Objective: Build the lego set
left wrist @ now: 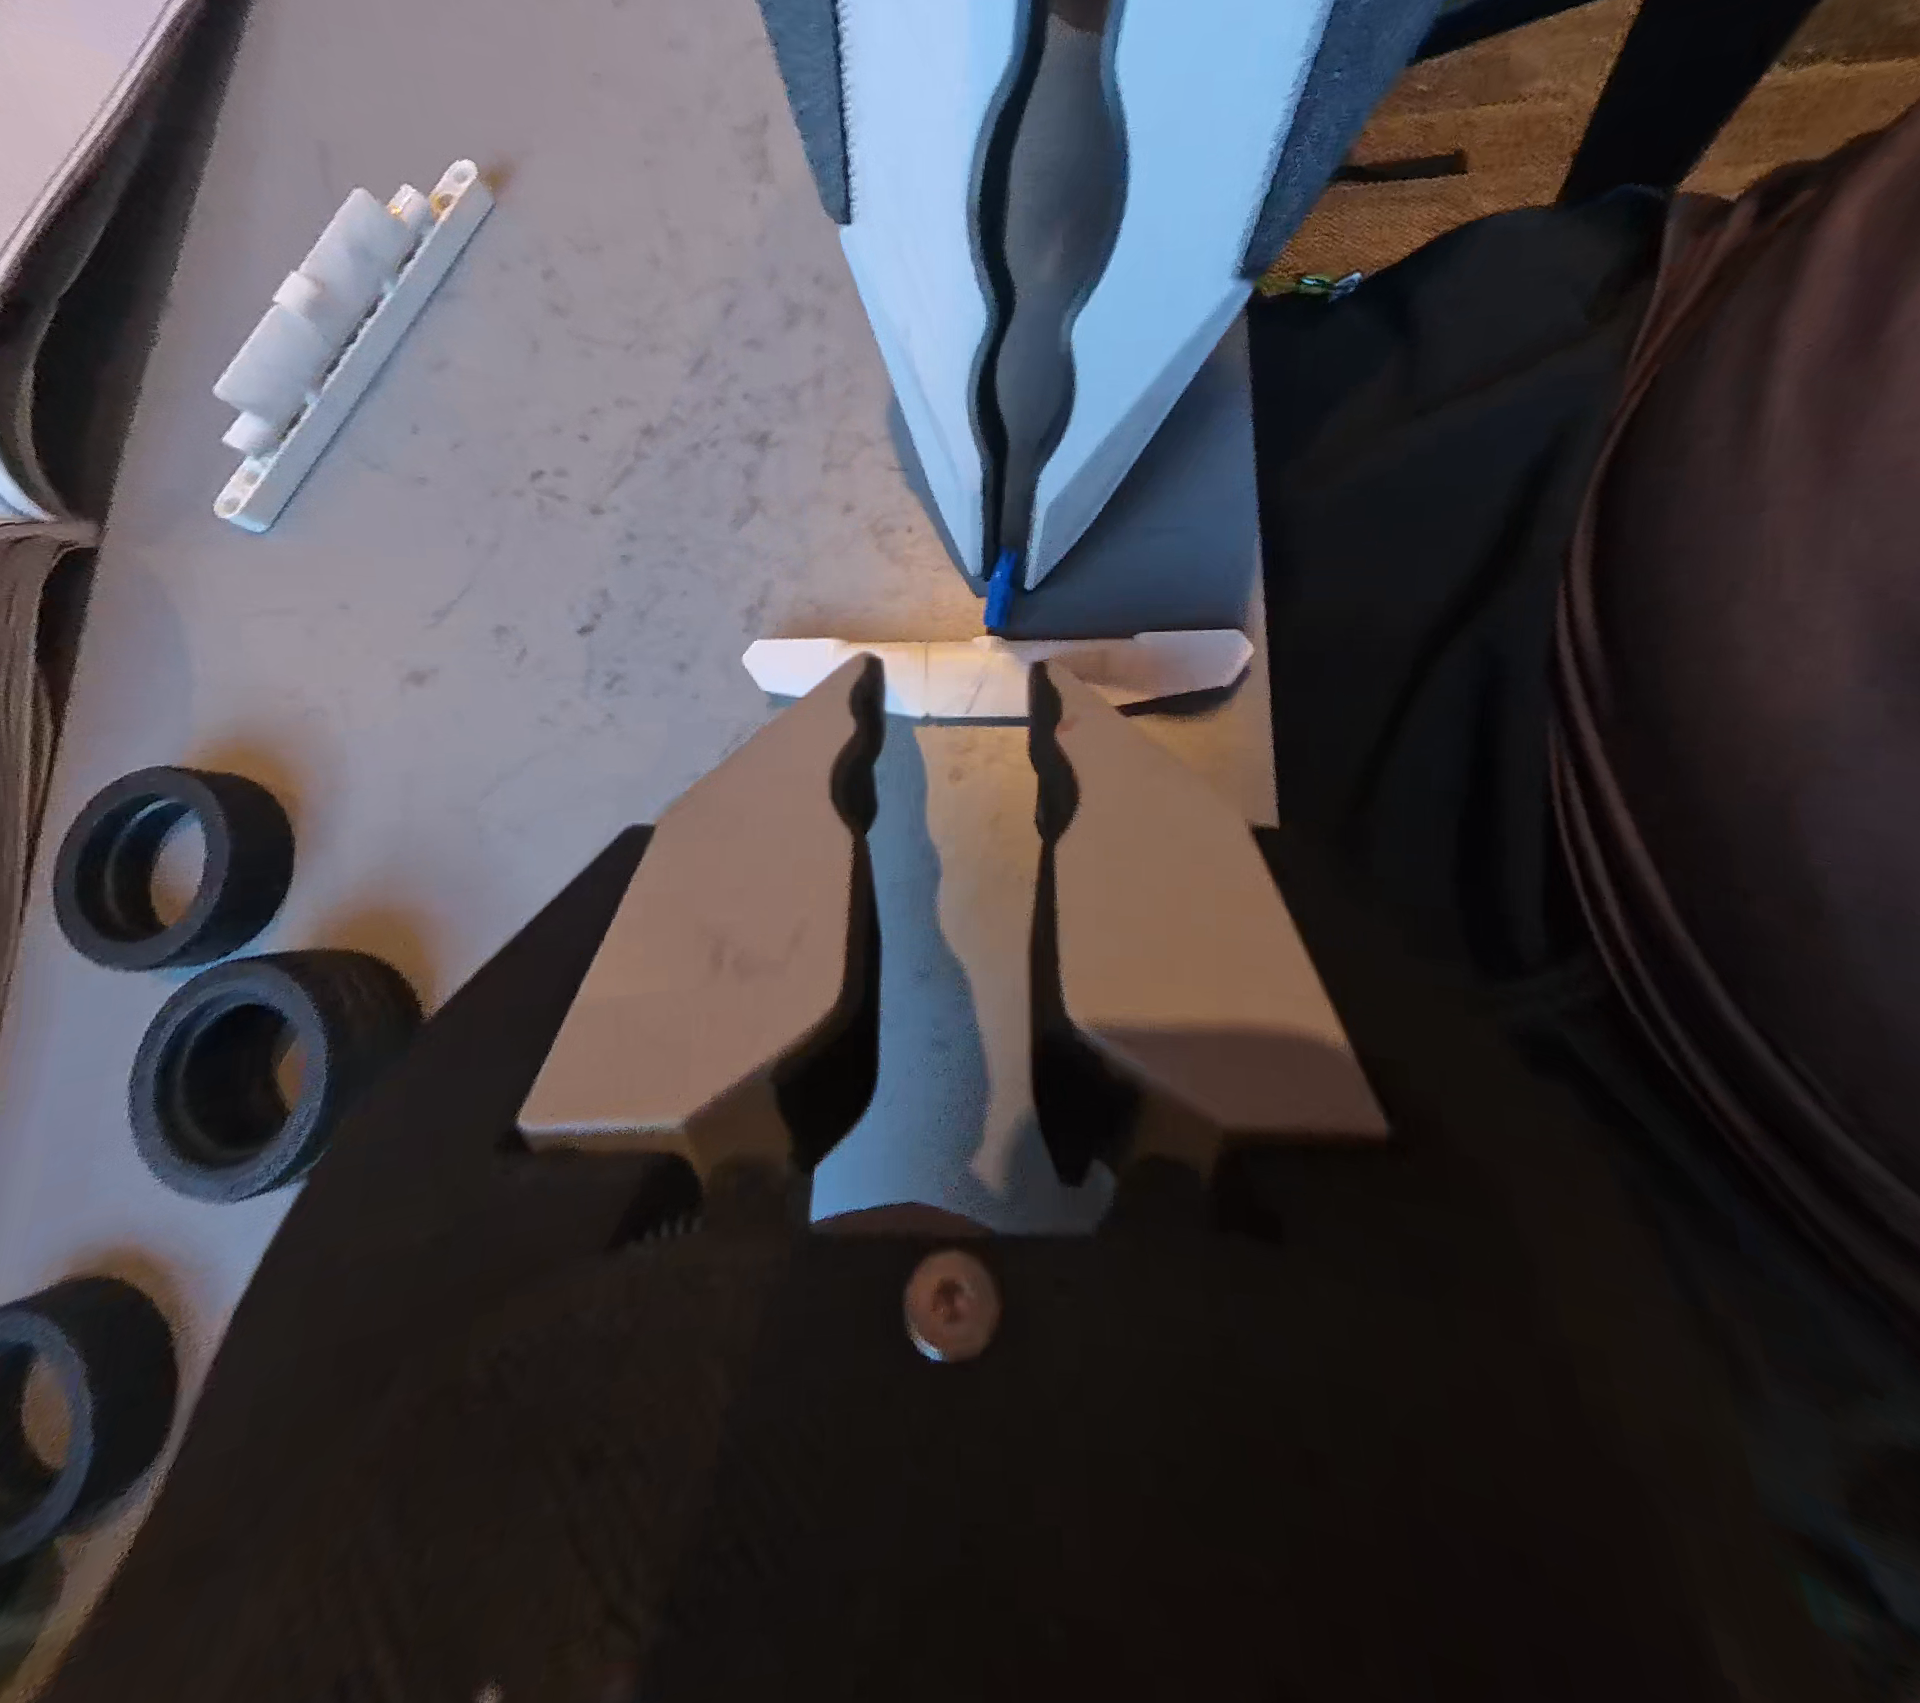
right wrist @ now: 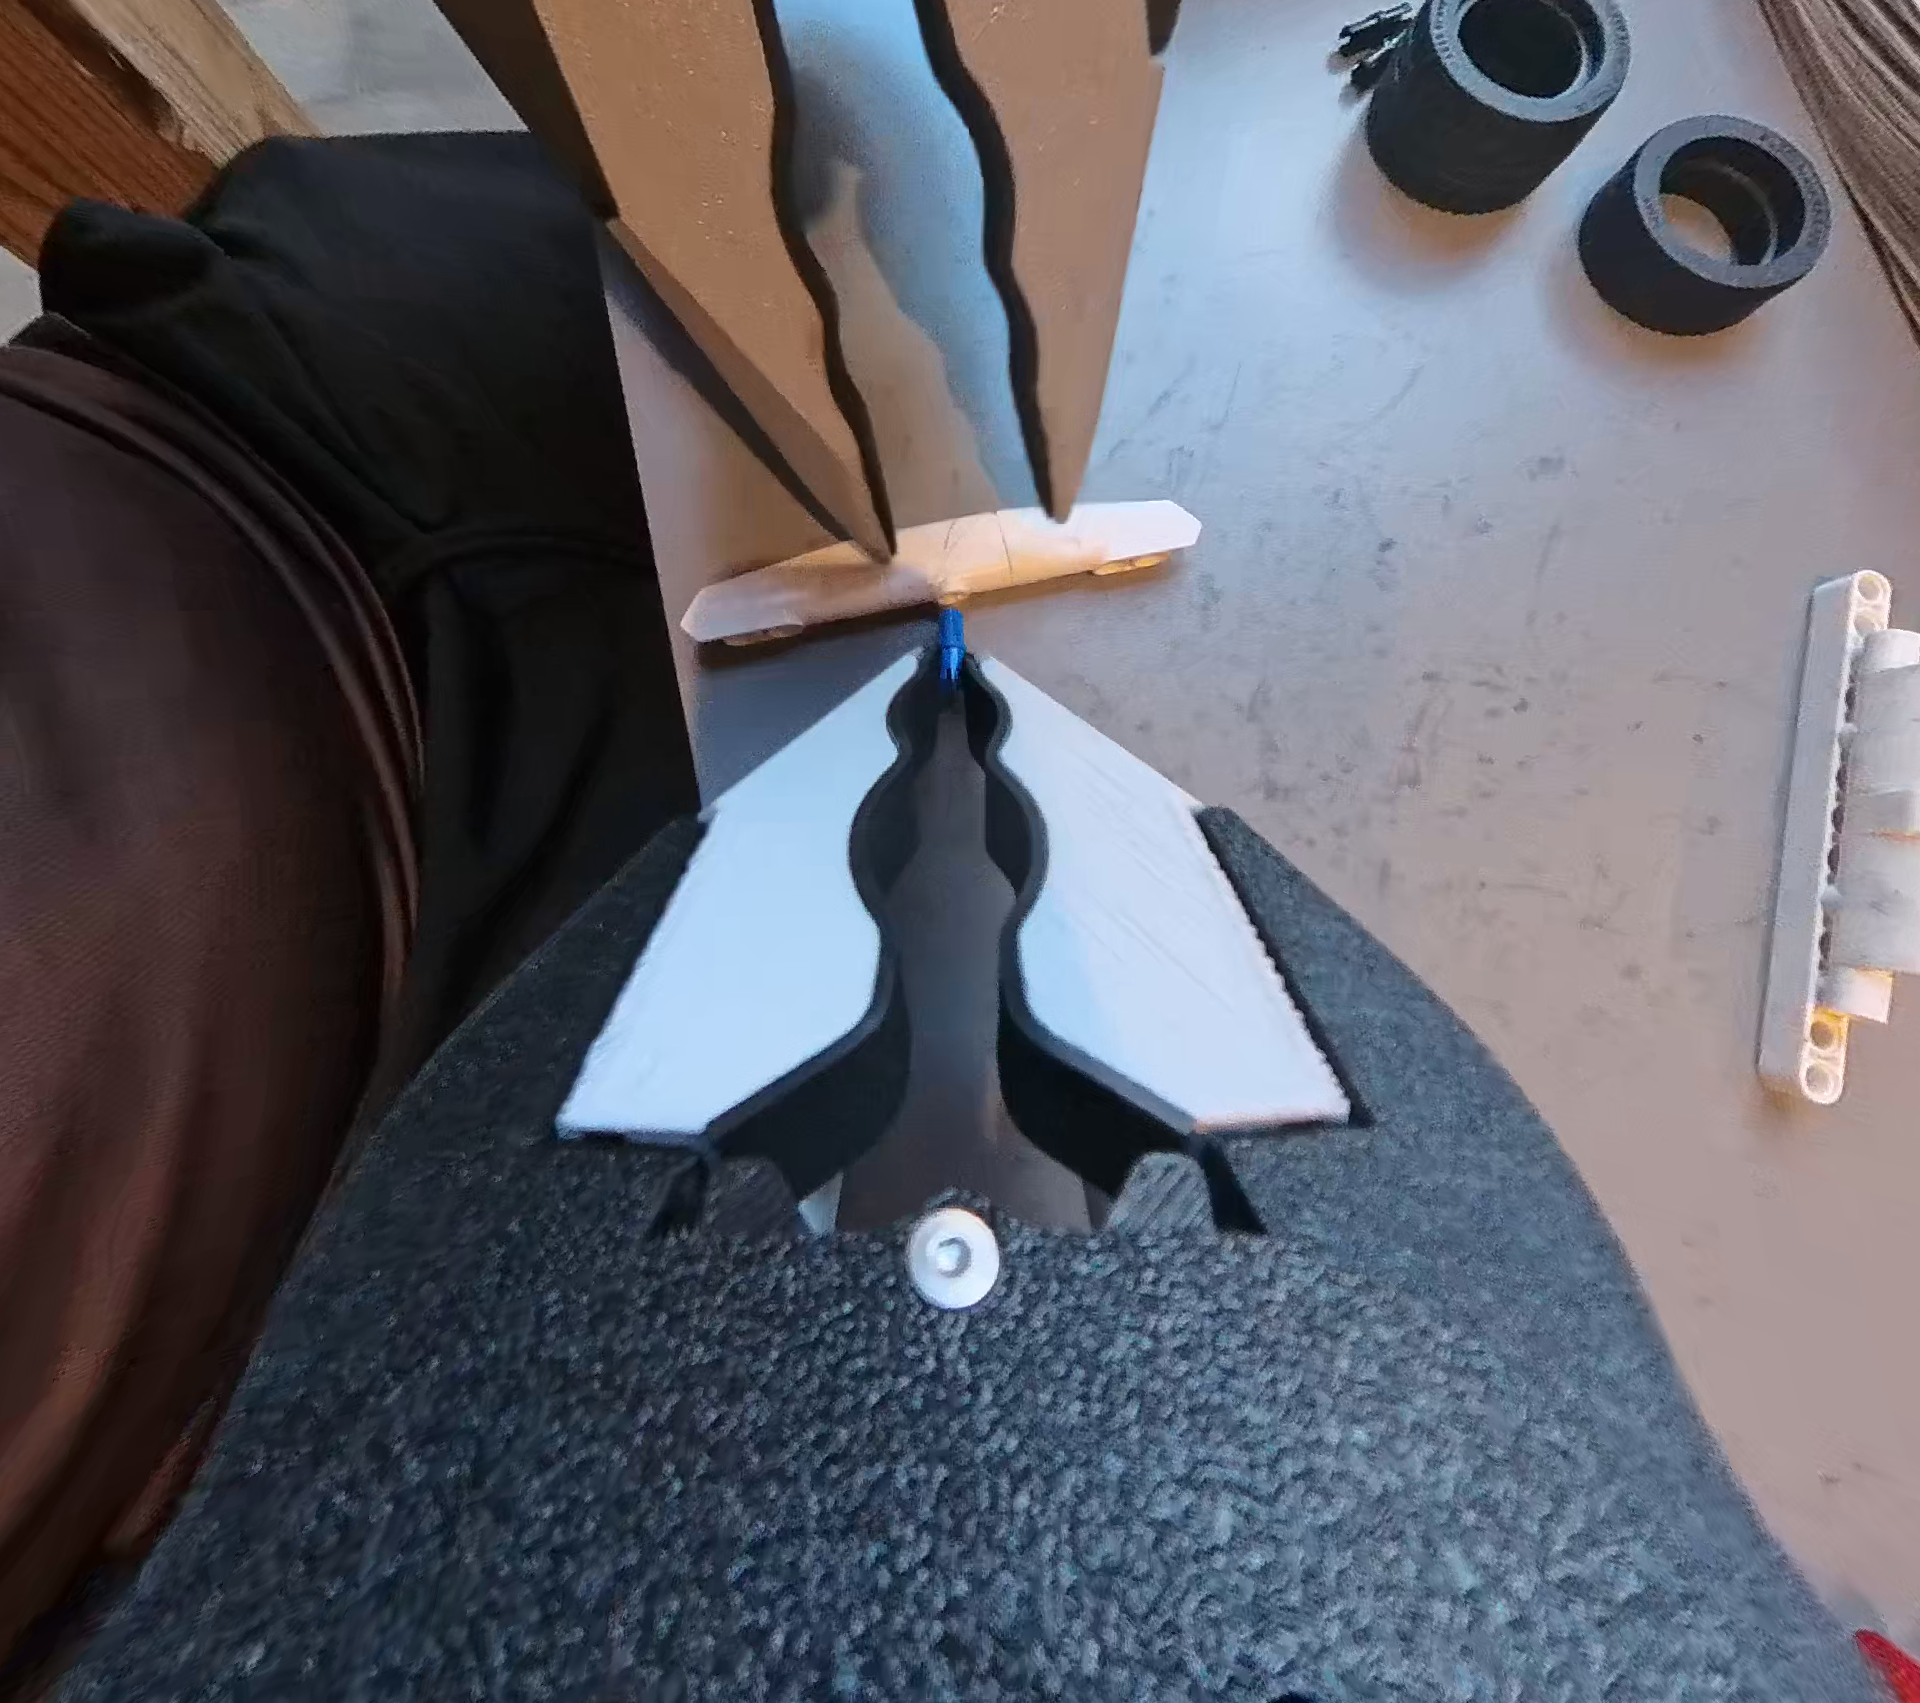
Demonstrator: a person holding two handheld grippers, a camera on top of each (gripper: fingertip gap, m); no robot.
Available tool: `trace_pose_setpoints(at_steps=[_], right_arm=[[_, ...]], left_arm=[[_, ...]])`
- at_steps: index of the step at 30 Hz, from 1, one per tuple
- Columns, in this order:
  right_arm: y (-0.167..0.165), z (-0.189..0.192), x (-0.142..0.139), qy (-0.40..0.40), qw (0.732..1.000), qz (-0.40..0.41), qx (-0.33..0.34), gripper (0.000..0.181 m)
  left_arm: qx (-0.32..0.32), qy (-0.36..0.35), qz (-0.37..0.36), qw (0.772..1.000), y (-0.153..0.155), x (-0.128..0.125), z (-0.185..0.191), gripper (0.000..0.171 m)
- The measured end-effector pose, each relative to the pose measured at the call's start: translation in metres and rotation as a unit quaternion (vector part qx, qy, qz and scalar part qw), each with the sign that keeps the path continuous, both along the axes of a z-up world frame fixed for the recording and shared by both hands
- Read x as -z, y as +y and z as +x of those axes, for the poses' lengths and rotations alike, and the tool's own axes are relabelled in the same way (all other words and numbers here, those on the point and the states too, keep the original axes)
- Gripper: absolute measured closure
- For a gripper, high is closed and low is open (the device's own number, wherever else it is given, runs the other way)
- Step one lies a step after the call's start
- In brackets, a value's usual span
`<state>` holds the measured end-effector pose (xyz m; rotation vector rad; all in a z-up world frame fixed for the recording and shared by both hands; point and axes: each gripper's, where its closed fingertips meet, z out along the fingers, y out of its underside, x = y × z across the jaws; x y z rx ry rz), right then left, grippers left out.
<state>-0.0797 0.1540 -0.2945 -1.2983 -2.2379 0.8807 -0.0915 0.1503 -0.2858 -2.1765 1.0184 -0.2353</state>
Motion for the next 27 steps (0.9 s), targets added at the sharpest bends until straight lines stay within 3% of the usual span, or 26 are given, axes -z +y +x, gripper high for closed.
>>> trace_pose_setpoints(at_steps=[9,19,27], right_arm=[[0.0001,-0.0022,0.0019,0.004,1.000,0.007,-0.014,0.177],[0.0034,-0.0045,0.0011,0.037,0.997,0.059,-0.034,0.177],[0.0023,-0.0048,-0.0016,0.044,0.997,0.044,-0.047,0.177]], left_arm=[[0.024,-0.025,-0.020,0.999,-0.0058,0.0037,0.0066,0.171],[0.001,-0.042,-0.023,0.999,-0.0023,0.0041,0.0035,0.171],[-0.006,-0.006,-0.018,1.000,-0.0020,0.0054,0.0014,0.171]])
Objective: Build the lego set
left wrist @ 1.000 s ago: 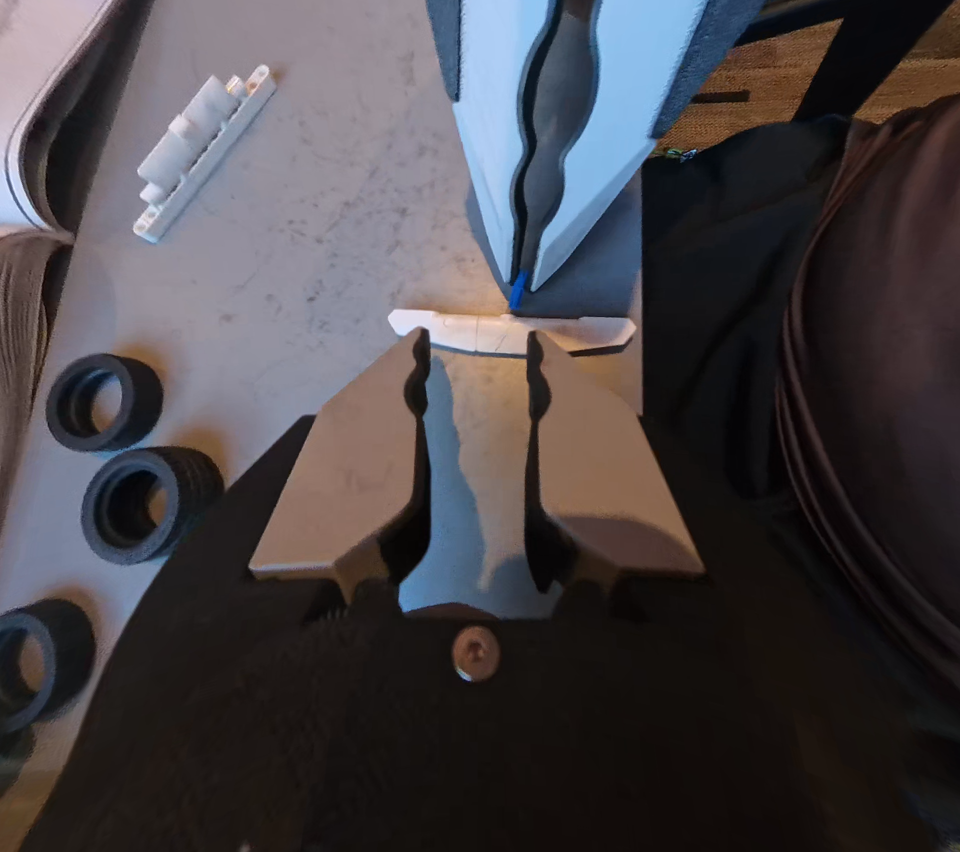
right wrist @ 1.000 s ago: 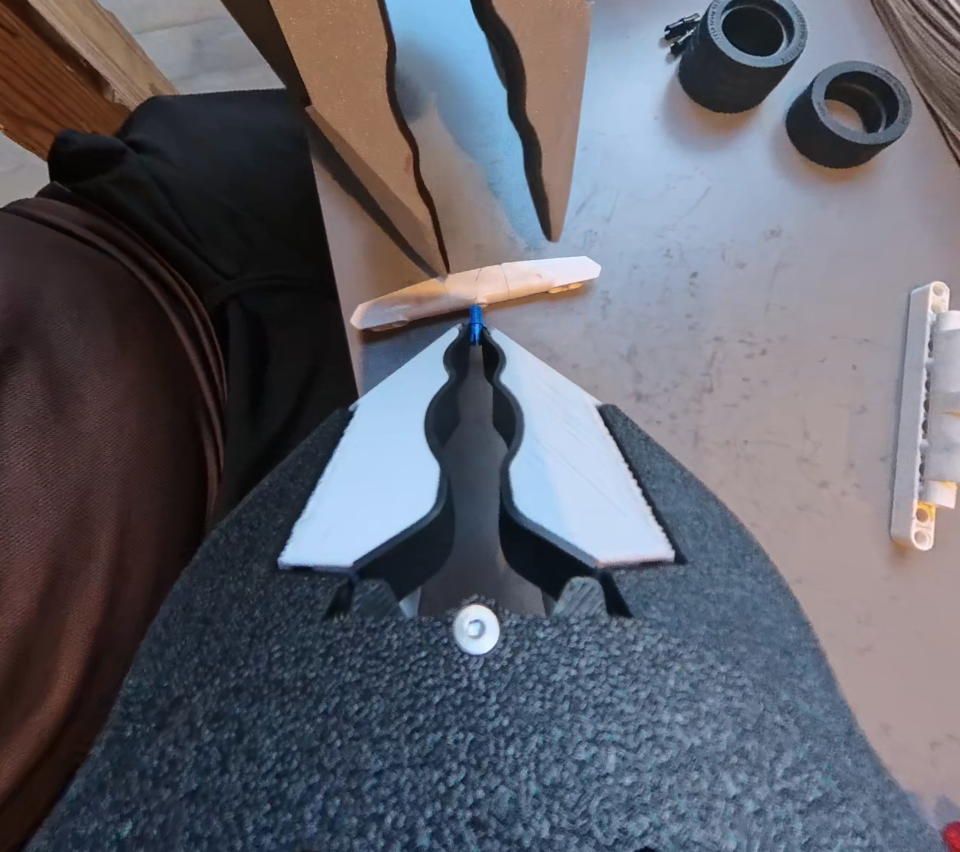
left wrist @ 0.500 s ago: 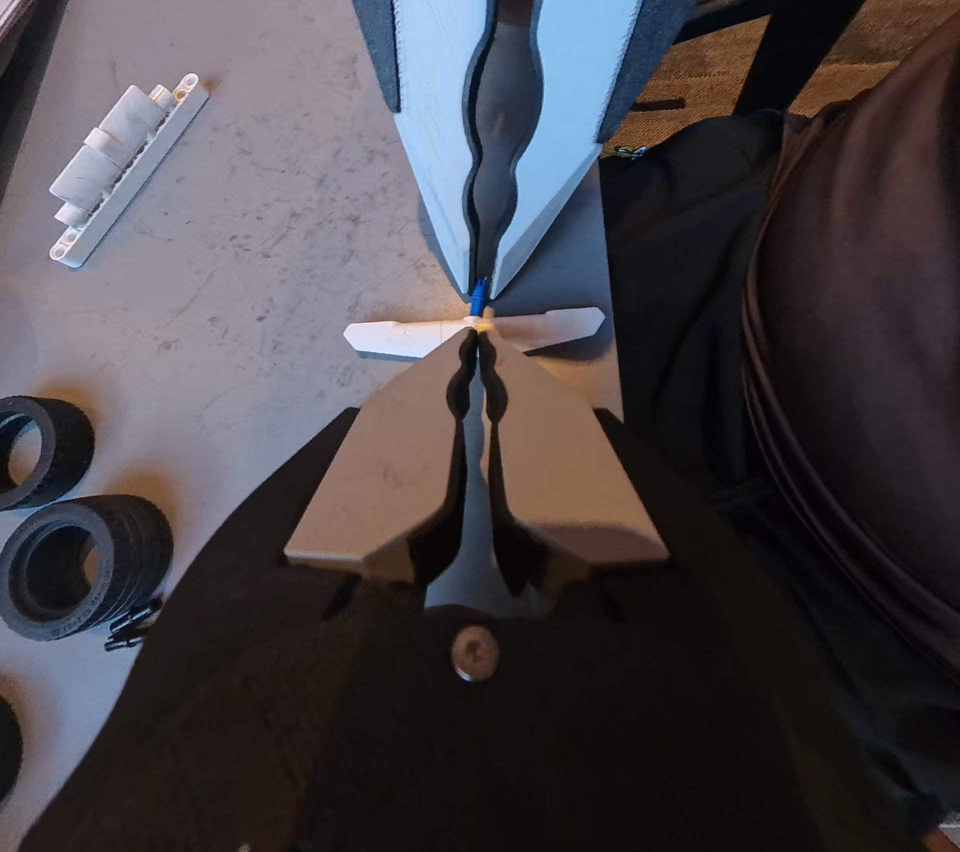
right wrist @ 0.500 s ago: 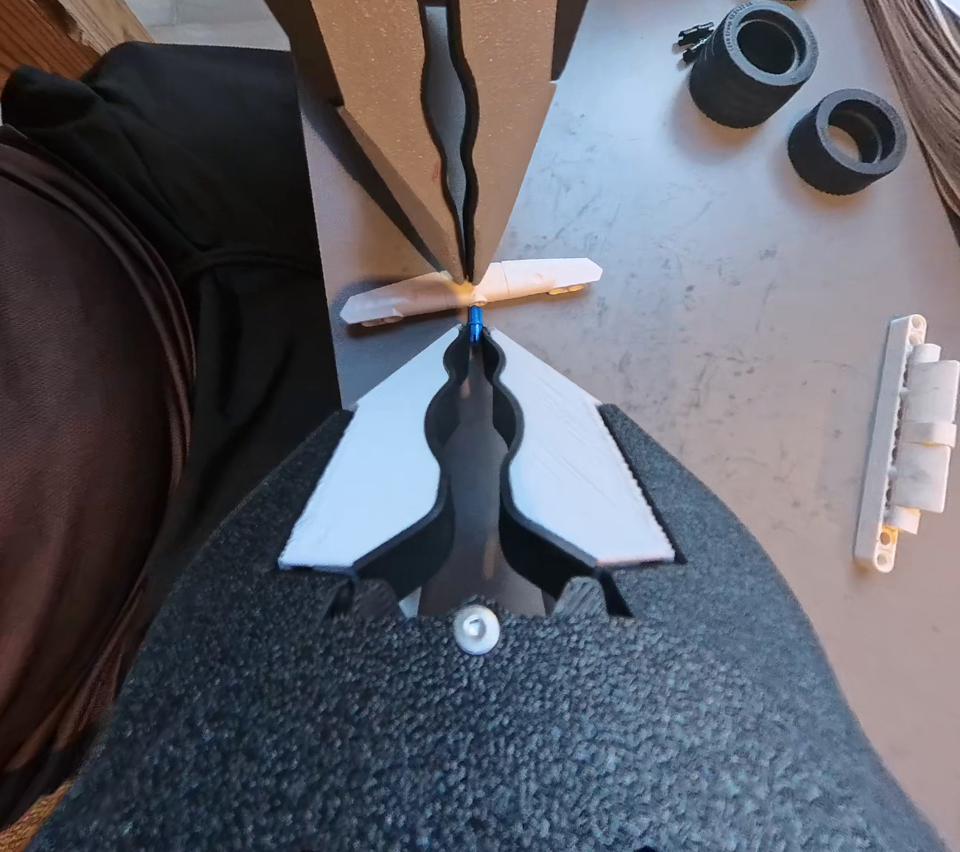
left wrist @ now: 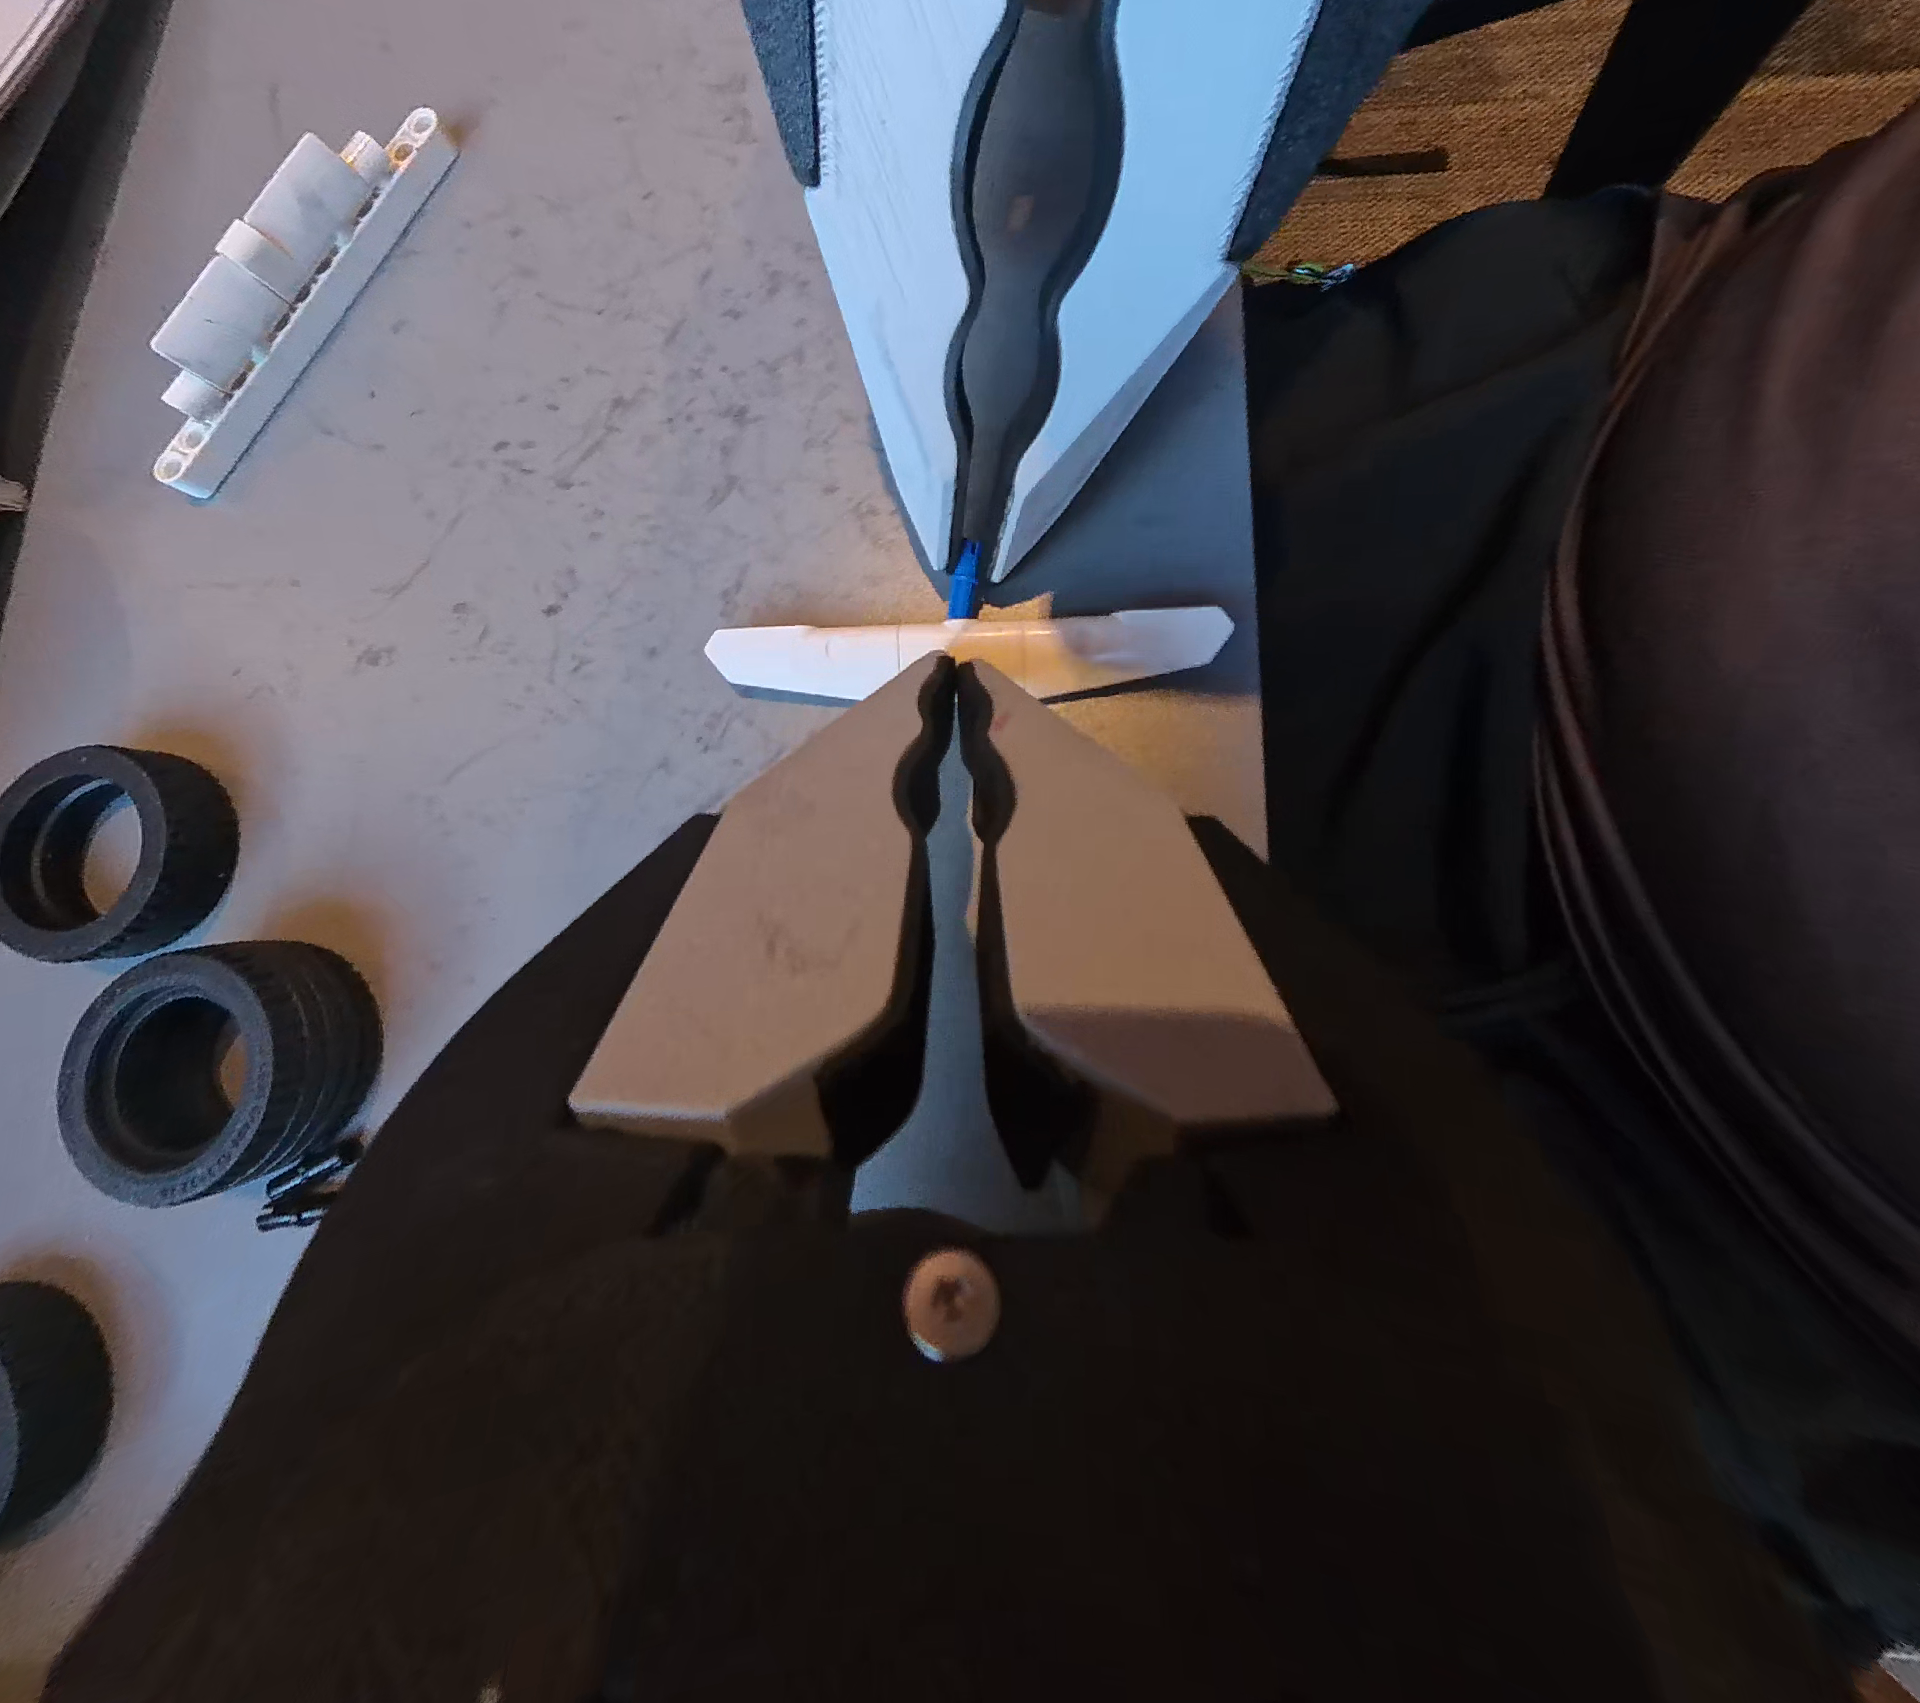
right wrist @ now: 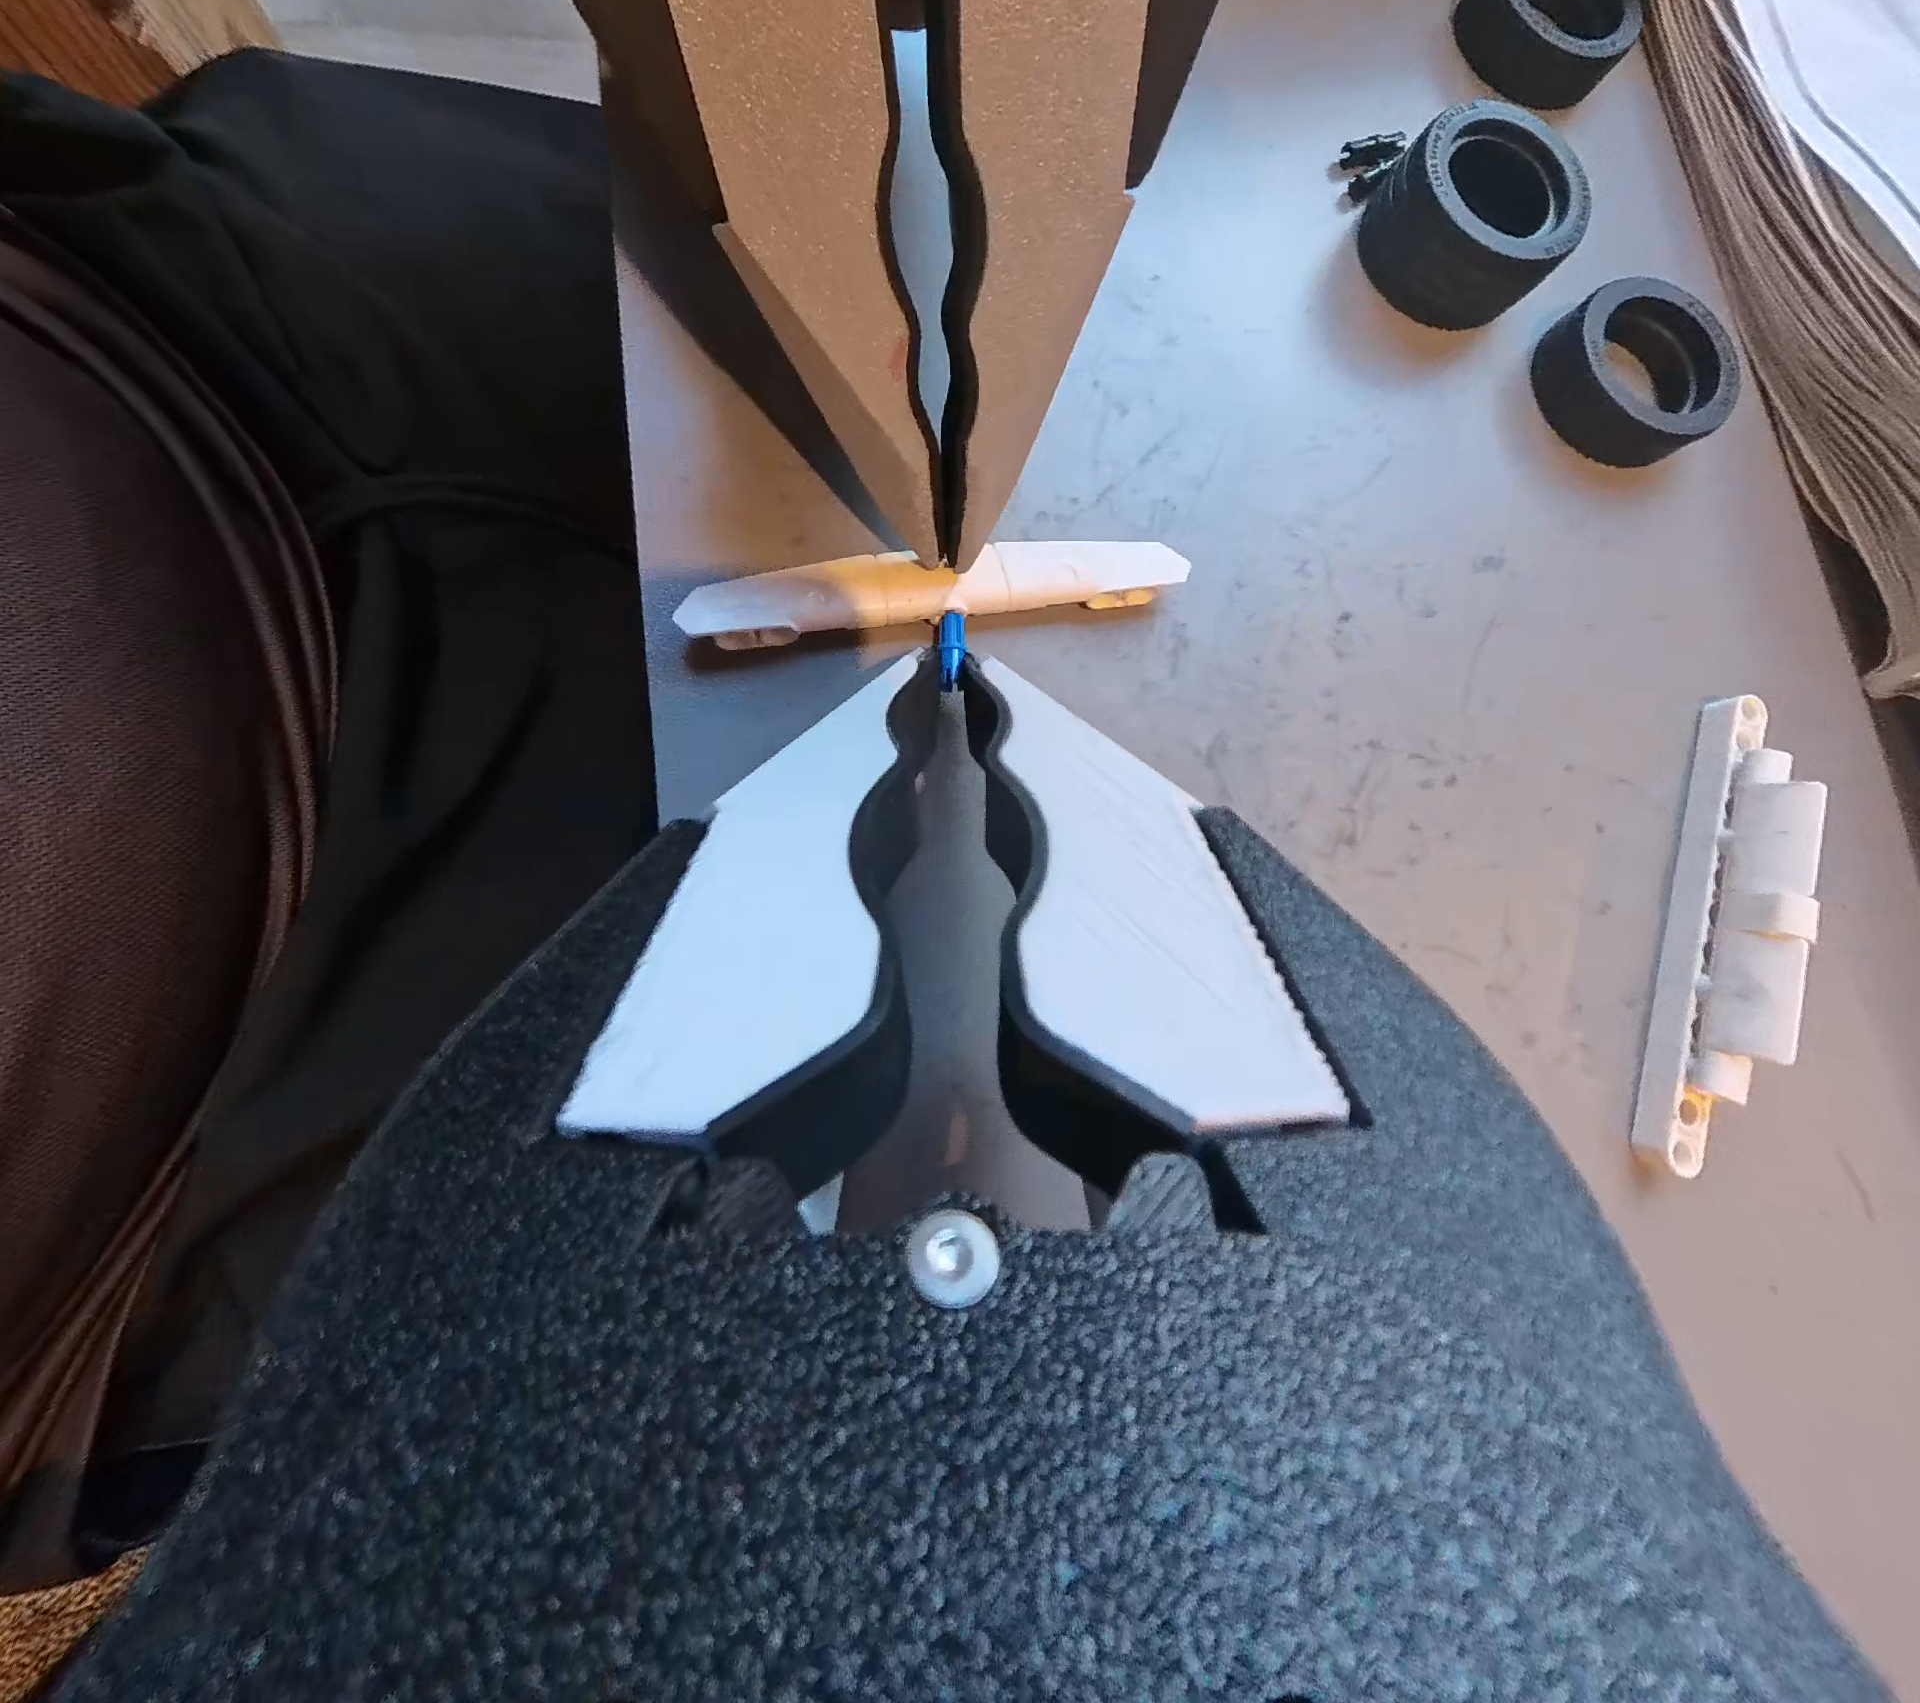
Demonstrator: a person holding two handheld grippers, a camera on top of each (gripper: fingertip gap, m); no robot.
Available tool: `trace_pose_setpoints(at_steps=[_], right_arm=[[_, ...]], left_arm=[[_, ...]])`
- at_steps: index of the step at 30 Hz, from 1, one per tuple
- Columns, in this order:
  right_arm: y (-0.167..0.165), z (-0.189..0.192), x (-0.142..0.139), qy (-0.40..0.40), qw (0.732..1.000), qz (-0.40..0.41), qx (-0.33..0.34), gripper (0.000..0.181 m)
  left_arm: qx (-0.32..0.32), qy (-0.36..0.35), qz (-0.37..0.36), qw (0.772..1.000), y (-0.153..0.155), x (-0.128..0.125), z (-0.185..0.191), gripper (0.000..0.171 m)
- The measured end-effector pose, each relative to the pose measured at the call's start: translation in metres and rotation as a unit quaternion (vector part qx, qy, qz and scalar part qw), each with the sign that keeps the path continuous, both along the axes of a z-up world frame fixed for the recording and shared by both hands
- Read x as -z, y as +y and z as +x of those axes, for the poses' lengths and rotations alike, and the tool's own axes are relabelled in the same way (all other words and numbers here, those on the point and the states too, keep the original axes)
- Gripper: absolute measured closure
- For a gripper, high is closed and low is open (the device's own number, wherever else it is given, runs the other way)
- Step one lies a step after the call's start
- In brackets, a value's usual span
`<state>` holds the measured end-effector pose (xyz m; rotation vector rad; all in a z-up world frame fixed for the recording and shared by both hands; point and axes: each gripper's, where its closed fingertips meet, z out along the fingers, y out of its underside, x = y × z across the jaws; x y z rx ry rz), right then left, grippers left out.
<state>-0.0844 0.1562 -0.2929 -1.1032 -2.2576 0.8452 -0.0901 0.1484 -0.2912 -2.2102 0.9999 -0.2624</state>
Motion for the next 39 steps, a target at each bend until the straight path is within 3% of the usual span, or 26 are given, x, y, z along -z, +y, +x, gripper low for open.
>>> trace_pose_setpoints(at_steps=[8,10,13,17,20,21,25,28,32,39], right_arm=[[-0.002,-0.002,0.002,-0.001,0.999,0.013,-0.033,0.177],[-0.006,-0.002,0.003,-0.009,0.999,0.008,-0.043,0.177],[-0.001,-0.002,0.003,-0.013,1.000,-0.007,-0.026,0.177],[0.003,-0.002,0.003,-0.008,1.000,-0.006,-0.015,0.177],[0.004,-0.001,0.002,-0.005,1.000,0.003,-0.016,0.177],[0.003,-0.001,0.002,-0.003,1.000,0.007,-0.023,0.177],[-0.014,-0.001,0.002,-0.023,0.995,-0.022,-0.091,0.177],[-0.022,-0.009,0.003,-0.037,0.989,-0.023,-0.143,0.177],[-0.027,-0.012,0.002,-0.044,0.978,0.000,-0.205,0.177],[-0.033,-0.017,0.002,-0.040,0.970,-0.004,-0.239,0.177]], left_arm=[[-0.008,-0.028,-0.004,1.000,0.004,0.000,0.011,0.171],[-0.002,0.003,-0.002,1.000,0.004,0.003,0.010,0.171],[-0.003,0.065,0.032,0.997,0.005,0.003,0.006,0.171],[-0.031,0.045,0.084,0.995,0.010,0.002,-0.002,0.171],[-0.047,0.009,0.071,0.996,-0.009,-0.015,-0.004,0.171],[-0.045,0.010,0.061,0.997,-0.020,-0.018,-0.006,0.157],[0.010,0.112,0.039,0.993,-0.047,-0.001,-0.027,0.140],[0.043,0.111,0.041,0.992,-0.042,-0.001,-0.025,0.141],[0.089,0.134,0.051,0.986,-0.038,0.002,-0.026,0.159],[0.136,0.114,0.026,0.984,-0.032,0.002,-0.024,0.150]])
